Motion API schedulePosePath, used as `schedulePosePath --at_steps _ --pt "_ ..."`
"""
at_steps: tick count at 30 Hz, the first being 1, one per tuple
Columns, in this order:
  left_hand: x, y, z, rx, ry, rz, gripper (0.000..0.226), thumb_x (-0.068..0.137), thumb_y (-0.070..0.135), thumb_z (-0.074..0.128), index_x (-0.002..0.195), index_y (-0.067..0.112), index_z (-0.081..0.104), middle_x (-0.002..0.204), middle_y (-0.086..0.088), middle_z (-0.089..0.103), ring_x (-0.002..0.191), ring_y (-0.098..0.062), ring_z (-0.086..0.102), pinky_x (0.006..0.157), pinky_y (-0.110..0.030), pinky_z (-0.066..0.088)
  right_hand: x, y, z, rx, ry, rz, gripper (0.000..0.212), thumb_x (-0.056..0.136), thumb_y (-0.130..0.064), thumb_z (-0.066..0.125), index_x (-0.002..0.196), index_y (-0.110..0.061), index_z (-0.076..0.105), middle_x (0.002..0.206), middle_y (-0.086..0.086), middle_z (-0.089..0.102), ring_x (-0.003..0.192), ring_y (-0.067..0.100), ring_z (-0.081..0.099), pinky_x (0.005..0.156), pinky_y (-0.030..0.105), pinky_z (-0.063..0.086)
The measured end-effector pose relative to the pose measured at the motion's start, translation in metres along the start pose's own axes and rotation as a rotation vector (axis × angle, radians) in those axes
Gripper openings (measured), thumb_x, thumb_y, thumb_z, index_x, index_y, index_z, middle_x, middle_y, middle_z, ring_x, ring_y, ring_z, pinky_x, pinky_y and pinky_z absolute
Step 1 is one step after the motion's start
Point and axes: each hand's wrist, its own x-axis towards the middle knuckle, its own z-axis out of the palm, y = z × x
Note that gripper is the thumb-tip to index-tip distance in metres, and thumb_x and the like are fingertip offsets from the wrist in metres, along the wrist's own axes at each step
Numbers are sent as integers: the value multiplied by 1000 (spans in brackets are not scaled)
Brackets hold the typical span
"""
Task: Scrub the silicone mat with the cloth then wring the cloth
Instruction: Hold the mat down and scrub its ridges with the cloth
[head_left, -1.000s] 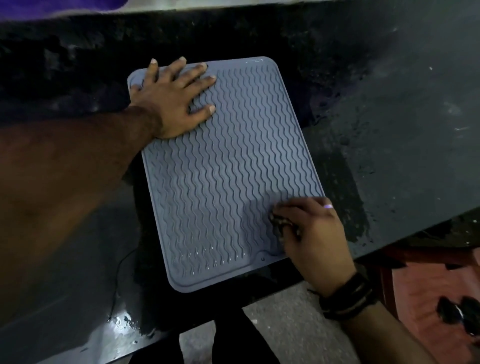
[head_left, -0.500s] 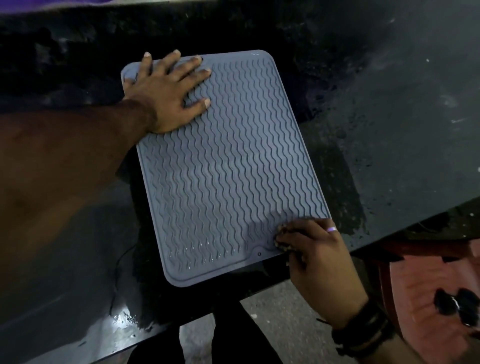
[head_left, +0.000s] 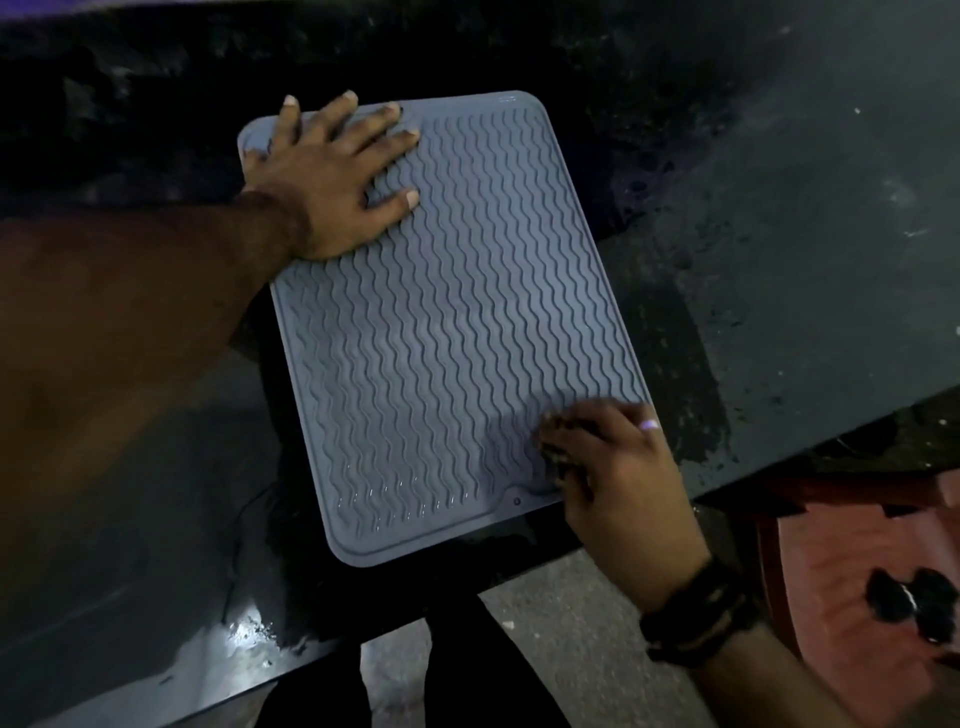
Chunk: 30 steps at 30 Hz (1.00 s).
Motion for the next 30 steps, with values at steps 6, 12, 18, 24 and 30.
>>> schedulePosePath --at_steps 6,12,18,24,30 --pt "1 -4 2 -10 -3 5 85 87 102 9 163 67 -6 180 25 -7 169 -27 -10 118 -88 8 -27 2 -7 52 -9 33 36 61 3 70 89 -19 76 99 -3 69 94 26 60 82 38 51" --pt "1 -2 2 -12 -5 -15 85 85 104 10 161 70 -6 180 25 -6 169 -27 -11 117 -89 8 28 -9 1 23 63 26 34 74 -5 64 105 -17 75 110 4 68 101 34 55 86 43 49" --pt "-2 0 0 -7 2 -9 84 87 102 10 162 68 -5 180 27 -6 169 -24 -11 116 -89 10 -9 3 4 -10 24 6 35 72 -3 66 102 -18 75 112 3 67 106 31 55 91 41 49" --pt "-3 1 -2 -5 7 4 86 87 101 10 164 65 -4 179 27 -7 169 -22 -10 117 -88 10 -52 4 -4 26 -58 57 42 63 1 73 98 -22 76 107 -2 68 101 28 56 84 39 54" --pt "-4 4 -9 6 -2 19 99 79 103 -1 167 58 -1 180 25 -8 168 -18 -12 123 -82 5 -38 3 -24 106 -15 11 46 61 2 78 99 -25 78 105 -6 70 97 24 62 82 32 53"
